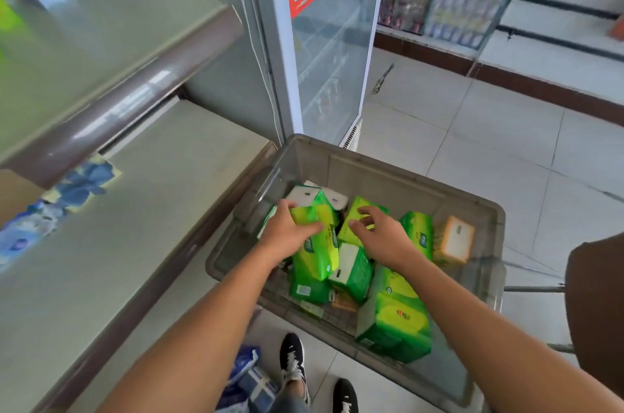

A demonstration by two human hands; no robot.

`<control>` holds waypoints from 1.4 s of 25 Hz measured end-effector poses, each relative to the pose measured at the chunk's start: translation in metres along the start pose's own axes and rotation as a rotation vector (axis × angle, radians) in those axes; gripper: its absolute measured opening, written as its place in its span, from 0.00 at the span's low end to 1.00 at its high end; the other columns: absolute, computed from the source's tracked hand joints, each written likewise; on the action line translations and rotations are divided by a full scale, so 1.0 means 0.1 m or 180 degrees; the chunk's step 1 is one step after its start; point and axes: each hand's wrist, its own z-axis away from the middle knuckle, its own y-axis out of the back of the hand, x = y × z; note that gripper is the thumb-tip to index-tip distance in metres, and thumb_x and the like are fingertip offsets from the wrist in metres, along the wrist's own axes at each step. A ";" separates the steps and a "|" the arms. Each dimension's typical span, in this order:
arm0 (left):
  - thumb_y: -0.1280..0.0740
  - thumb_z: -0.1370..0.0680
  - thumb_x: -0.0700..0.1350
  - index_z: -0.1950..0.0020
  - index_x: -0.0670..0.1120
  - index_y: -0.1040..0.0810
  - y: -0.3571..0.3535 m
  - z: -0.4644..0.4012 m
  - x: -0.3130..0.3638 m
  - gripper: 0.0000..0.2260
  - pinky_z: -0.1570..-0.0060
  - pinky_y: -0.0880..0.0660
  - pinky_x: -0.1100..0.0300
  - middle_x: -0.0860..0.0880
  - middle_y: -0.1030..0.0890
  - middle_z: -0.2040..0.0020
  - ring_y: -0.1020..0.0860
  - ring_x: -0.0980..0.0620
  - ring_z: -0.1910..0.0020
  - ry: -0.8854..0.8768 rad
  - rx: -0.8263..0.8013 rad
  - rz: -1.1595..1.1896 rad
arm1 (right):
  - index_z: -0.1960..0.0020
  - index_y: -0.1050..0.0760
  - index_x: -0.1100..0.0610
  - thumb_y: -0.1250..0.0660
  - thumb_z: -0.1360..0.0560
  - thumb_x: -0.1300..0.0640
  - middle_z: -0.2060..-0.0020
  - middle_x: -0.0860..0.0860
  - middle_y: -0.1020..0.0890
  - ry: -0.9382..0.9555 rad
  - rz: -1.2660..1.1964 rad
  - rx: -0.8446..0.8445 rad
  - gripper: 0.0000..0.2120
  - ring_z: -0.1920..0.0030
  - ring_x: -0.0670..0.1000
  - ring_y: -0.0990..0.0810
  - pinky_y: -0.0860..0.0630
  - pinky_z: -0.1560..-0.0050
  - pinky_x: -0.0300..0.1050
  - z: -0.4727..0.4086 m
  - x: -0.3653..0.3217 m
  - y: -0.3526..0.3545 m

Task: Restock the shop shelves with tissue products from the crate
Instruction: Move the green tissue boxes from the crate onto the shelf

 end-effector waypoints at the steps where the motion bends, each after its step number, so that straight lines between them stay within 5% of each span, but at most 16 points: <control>1: 0.24 0.33 0.54 0.38 0.51 0.32 0.13 0.05 0.10 0.28 0.48 0.23 0.53 0.50 0.22 0.46 0.21 0.49 0.48 -0.0059 0.0056 0.0363 | 0.30 0.33 0.54 0.39 0.21 0.44 0.42 0.50 0.22 0.0062 -0.0030 -0.0019 0.23 0.50 0.50 0.24 0.31 0.52 0.41 0.01 -0.10 0.06; 4: 0.23 0.33 0.50 0.42 0.50 0.30 0.48 0.28 0.35 0.24 0.46 0.22 0.45 0.45 0.20 0.44 0.20 0.49 0.49 -0.0200 0.0178 0.1707 | 0.28 0.35 0.51 0.42 0.23 0.36 0.36 0.51 0.25 0.0268 -0.0360 -0.0120 0.29 0.42 0.52 0.23 0.28 0.42 0.45 0.07 -0.41 0.24; 7: 0.27 0.27 0.40 0.44 0.47 0.31 0.78 0.54 0.60 0.17 0.55 0.22 0.48 0.44 0.21 0.48 0.21 0.48 0.53 -0.0521 0.0240 0.2690 | 0.32 0.33 0.46 0.42 0.24 0.34 0.36 0.47 0.25 0.0348 -0.1216 -0.0394 0.25 0.45 0.52 0.20 0.22 0.43 0.56 0.19 -0.79 0.41; 9: 0.31 0.25 0.35 0.44 0.47 0.32 0.97 0.73 0.73 0.15 0.54 0.24 0.49 0.46 0.22 0.50 0.22 0.49 0.53 -0.0788 0.0291 0.3027 | 0.35 0.31 0.44 0.40 0.22 0.39 0.39 0.48 0.24 0.0499 -0.1711 -0.0576 0.18 0.49 0.52 0.19 0.20 0.48 0.53 0.30 -1.09 0.52; 13: 0.33 0.26 0.33 0.44 0.49 0.31 1.36 1.08 0.84 0.16 0.54 0.24 0.55 0.47 0.23 0.49 0.23 0.51 0.51 -0.1238 0.0379 0.3316 | 0.33 0.31 0.52 0.34 0.23 0.49 0.43 0.55 0.21 0.1082 -0.1839 -0.0678 0.20 0.55 0.50 0.18 0.20 0.59 0.42 0.47 -1.55 0.58; 18: 0.25 0.35 0.43 0.38 0.51 0.31 1.87 1.55 0.86 0.28 0.49 0.23 0.54 0.50 0.20 0.46 0.20 0.55 0.50 -0.1577 0.0839 0.2972 | 0.38 0.26 0.54 0.30 0.25 0.53 0.44 0.54 0.20 0.1591 -0.2016 -0.0755 0.16 0.52 0.48 0.18 0.20 0.54 0.43 0.70 -2.08 0.44; 24: 0.20 0.44 0.63 0.36 0.60 0.31 2.46 1.93 0.61 0.39 0.44 0.22 0.43 0.46 0.17 0.47 0.18 0.47 0.48 -0.1408 0.1870 0.2080 | 0.35 0.29 0.51 0.24 0.33 0.48 0.45 0.49 0.21 0.2308 -0.1818 -0.0400 0.29 0.50 0.48 0.19 0.22 0.53 0.43 0.80 -2.81 0.30; 27: 0.21 0.39 0.58 0.35 0.57 0.30 2.66 2.09 0.51 0.35 0.46 0.21 0.46 0.51 0.17 0.47 0.17 0.49 0.47 -0.1497 0.2042 0.2065 | 0.36 0.29 0.53 0.25 0.29 0.54 0.46 0.51 0.21 0.2491 -0.1928 -0.0565 0.25 0.49 0.47 0.19 0.20 0.48 0.44 0.84 -3.19 0.18; 31: 0.24 0.30 0.52 0.33 0.55 0.31 2.89 2.22 0.35 0.28 0.51 0.21 0.61 0.52 0.18 0.44 0.18 0.59 0.50 -0.1437 0.2387 0.1866 | 0.36 0.28 0.54 0.25 0.30 0.55 0.48 0.51 0.18 0.2697 -0.1914 -0.0725 0.24 0.47 0.50 0.18 0.20 0.48 0.48 0.85 -3.56 -0.03; 35: 0.24 0.32 0.57 0.32 0.55 0.29 3.15 2.22 0.12 0.31 0.43 0.23 0.57 0.56 0.17 0.46 0.19 0.61 0.48 -0.1209 0.2728 0.1474 | 0.36 0.26 0.52 0.24 0.30 0.56 0.48 0.49 0.17 0.2886 -0.1807 -0.0983 0.24 0.45 0.50 0.19 0.20 0.48 0.47 0.82 -3.86 -0.23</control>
